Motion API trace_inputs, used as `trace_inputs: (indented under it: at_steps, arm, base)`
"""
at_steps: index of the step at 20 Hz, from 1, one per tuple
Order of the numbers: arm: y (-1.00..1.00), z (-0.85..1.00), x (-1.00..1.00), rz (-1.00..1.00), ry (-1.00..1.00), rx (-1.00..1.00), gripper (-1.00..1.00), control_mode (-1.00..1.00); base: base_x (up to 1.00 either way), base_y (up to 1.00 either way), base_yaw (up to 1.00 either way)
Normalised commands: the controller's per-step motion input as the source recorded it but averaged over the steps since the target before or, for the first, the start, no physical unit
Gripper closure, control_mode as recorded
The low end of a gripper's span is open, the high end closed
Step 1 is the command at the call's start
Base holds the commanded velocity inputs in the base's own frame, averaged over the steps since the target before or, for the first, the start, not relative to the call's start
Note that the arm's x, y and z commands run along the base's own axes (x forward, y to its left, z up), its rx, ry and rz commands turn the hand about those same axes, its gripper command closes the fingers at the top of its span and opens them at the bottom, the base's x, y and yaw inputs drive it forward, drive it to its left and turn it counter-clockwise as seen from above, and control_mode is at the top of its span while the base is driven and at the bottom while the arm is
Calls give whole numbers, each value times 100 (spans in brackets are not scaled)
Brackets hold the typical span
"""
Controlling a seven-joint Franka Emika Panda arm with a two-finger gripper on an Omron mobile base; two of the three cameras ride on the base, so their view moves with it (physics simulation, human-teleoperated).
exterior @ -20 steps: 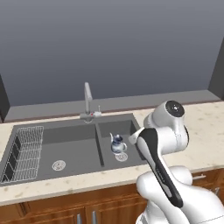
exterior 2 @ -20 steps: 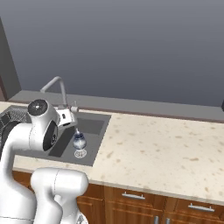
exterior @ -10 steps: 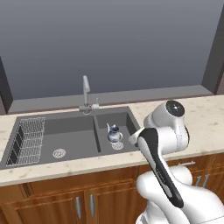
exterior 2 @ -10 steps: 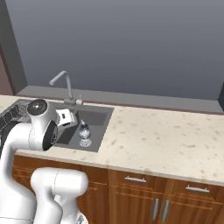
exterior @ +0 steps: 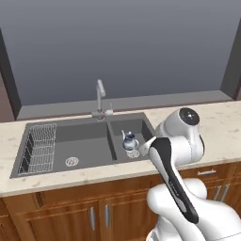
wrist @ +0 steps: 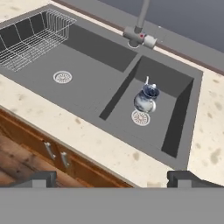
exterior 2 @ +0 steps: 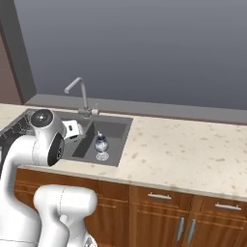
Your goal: Place the cup in the left basin and the teapot in the right basin of the sink.
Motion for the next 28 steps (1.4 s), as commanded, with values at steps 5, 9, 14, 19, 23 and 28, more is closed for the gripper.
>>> trace_inputs:
  at_steps: [5, 9, 14, 19, 23, 28]
  arm:
    - [0, 0, 0, 0, 0, 0, -100, 100]
    - [0, 0, 0, 0, 0, 0, -100, 100]
    - [0, 0, 0, 0, 0, 0, -100, 100]
    - [0, 0, 0, 0, 0, 0, -100, 100]
    - [0, 0, 0, 0, 0, 0, -100, 100]
    - [0, 0, 0, 0, 0, 0, -100, 100]
  base:
    - [2, 76, 0]
    - [0, 72, 0]
    - [2, 69, 0]
    - [2, 68, 0]
    - [2, 66, 0]
    - [3, 60, 0]
